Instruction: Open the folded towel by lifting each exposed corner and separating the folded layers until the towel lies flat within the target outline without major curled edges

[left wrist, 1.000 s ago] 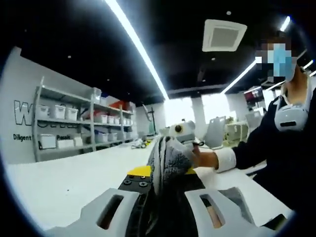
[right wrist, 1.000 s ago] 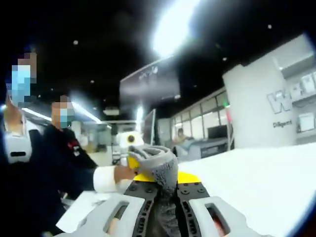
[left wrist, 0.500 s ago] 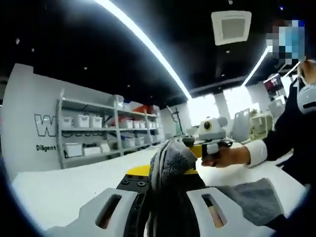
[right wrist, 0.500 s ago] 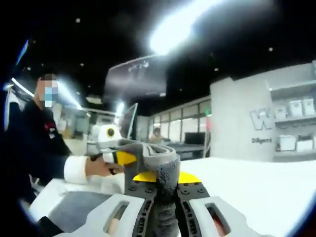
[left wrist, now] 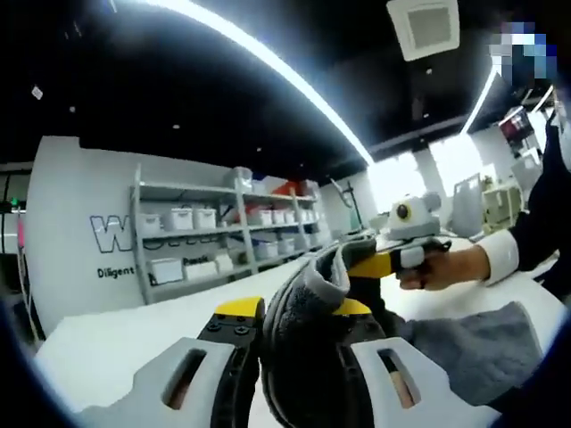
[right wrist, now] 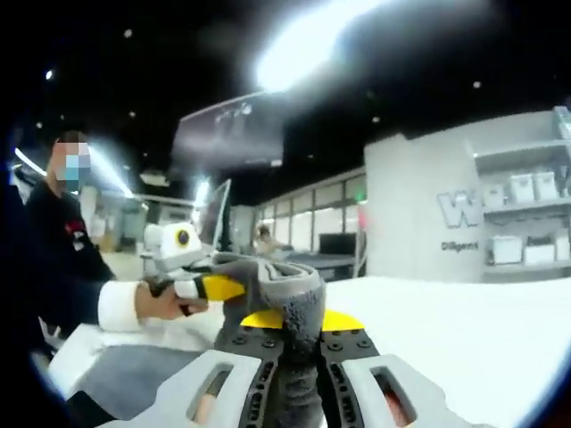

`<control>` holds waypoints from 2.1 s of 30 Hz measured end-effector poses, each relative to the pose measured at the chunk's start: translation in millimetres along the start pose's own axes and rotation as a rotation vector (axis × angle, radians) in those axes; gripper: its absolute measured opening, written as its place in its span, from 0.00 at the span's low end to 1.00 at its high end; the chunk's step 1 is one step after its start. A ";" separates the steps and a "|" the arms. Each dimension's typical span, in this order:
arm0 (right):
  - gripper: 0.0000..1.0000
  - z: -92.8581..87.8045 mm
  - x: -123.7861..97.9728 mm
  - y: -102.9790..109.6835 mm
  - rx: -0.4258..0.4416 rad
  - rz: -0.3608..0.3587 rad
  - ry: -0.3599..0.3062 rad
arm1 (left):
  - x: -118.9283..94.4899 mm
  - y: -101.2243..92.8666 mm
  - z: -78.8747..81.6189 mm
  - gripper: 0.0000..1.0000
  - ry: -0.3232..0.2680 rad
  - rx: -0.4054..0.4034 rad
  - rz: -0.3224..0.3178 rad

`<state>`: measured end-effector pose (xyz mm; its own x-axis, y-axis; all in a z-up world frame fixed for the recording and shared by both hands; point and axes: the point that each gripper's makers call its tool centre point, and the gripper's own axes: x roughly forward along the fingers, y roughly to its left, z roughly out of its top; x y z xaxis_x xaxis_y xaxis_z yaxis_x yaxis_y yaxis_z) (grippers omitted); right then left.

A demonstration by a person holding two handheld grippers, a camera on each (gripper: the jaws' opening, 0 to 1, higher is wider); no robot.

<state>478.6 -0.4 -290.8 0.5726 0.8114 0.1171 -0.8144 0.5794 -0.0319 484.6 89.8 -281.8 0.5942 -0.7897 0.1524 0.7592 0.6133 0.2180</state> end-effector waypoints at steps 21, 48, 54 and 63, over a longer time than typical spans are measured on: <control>0.04 -29.5 10.4 -30.5 0.048 -0.116 0.090 | -3.5 11.2 -3.2 0.47 0.002 -0.026 0.019; 0.19 -59.4 15.9 -62.8 -0.219 -0.274 0.258 | 10.5 -15.9 -54.5 0.50 0.240 0.062 -0.065; 0.23 -41.9 7.8 -65.4 -0.143 -0.267 0.154 | 9.5 -14.2 -70.2 0.48 0.313 0.162 -0.041; 0.10 -33.9 -6.7 -79.1 -0.172 -0.314 0.128 | 10.4 -19.4 -72.4 0.46 0.321 0.163 -0.055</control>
<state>542.3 -49.1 -322.7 0.8080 0.5888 0.0232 -0.5758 0.7973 -0.1812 495.3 70.7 -354.2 0.6262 -0.7611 -0.1689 0.7556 0.5392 0.3719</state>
